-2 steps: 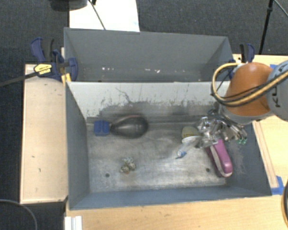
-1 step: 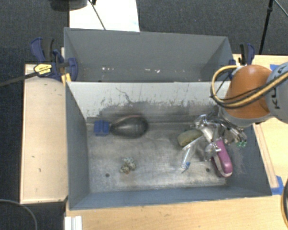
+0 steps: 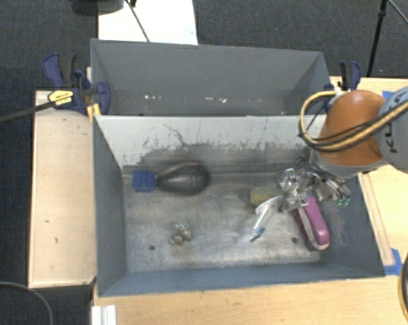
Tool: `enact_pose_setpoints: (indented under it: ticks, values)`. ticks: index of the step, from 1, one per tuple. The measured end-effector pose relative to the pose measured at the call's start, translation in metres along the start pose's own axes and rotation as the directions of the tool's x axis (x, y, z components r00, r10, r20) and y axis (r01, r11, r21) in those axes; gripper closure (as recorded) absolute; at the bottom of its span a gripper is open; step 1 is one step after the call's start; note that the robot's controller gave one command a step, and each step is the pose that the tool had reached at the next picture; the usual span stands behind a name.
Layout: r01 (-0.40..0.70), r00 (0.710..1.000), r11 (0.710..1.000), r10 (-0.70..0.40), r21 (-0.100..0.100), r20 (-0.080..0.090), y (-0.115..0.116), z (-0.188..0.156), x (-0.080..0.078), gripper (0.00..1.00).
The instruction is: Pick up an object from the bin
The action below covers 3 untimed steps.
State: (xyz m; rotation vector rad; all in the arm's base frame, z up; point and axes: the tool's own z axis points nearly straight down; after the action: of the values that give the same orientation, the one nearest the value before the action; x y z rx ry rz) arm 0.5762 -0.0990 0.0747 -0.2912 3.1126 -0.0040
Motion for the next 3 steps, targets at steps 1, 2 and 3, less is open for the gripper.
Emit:
enact_pose_setpoints:
  ticks: [1,2,3]
  values:
    - [0.001,1.0,1.0,-0.001,-0.002,-0.007,0.0007,0.0025,0.0024,0.0]
    - [0.002,1.0,1.0,-0.002,0.0,-0.001,0.0002,0.0004,0.0004,1.0]
    - [0.003,1.0,1.0,-0.003,-0.002,-0.007,0.0007,0.0025,0.0025,0.0]
